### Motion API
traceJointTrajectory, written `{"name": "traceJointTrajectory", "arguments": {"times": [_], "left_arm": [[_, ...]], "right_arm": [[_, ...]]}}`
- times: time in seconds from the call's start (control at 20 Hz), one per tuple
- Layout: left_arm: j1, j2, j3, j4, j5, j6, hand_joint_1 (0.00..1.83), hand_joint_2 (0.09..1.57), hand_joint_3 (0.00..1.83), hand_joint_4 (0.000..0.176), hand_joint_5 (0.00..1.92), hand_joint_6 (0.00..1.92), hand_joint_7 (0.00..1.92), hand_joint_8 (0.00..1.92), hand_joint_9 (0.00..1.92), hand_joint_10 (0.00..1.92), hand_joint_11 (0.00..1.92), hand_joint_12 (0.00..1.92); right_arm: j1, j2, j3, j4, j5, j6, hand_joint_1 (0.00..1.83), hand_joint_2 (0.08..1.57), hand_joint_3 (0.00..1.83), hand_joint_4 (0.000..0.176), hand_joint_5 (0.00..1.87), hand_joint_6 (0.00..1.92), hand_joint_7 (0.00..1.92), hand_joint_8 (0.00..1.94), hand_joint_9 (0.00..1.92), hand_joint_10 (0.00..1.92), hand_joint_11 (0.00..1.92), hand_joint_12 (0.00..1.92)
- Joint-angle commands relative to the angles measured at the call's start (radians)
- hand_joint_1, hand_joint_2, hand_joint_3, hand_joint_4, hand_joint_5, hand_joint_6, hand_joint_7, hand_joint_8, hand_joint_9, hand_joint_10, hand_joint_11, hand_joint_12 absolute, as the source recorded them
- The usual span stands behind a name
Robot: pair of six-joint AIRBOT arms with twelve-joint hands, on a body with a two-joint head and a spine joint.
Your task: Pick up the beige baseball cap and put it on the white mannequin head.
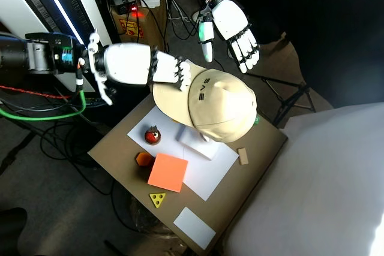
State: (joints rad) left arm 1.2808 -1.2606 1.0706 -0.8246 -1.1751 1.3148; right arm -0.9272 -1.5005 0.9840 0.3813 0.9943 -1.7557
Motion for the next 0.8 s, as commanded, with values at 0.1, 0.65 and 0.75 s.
{"name": "traceJointTrajectory", "arguments": {"times": [0.1, 0.65, 0.75], "left_arm": [[0.000, 0.005, 0.000, 0.031, -0.114, -0.006, 0.00, 1.19, 0.00, 0.000, 0.16, 0.00, 0.12, 0.00, 0.09, 0.00, 0.00, 0.38], [-0.013, 0.022, 0.007, 0.023, -0.141, -0.017, 0.00, 1.19, 0.00, 0.000, 0.16, 0.00, 0.11, 0.00, 0.08, 0.00, 0.00, 0.37], [-0.024, 0.044, -0.008, 0.001, -0.141, -0.017, 0.00, 1.19, 0.00, 0.000, 0.18, 0.00, 0.14, 0.00, 0.11, 0.00, 0.00, 0.45]], "right_arm": [[-0.015, 0.007, -0.021, -0.044, 0.053, -0.001, 0.42, 0.98, 0.00, 0.064, 0.05, 0.00, 0.02, 0.00, 0.01, 0.00, 0.00, 0.29], [0.105, 0.327, -0.223, 0.153, -0.153, 0.090, 0.29, 0.90, 0.00, 0.076, 0.00, 0.00, 0.00, 0.00, 0.00, 0.00, 0.00, 0.04], [0.150, 0.386, -0.242, 0.222, -0.238, 0.081, 0.29, 0.91, 0.00, 0.076, 0.00, 0.00, 0.00, 0.00, 0.00, 0.00, 0.01, 0.05]]}}
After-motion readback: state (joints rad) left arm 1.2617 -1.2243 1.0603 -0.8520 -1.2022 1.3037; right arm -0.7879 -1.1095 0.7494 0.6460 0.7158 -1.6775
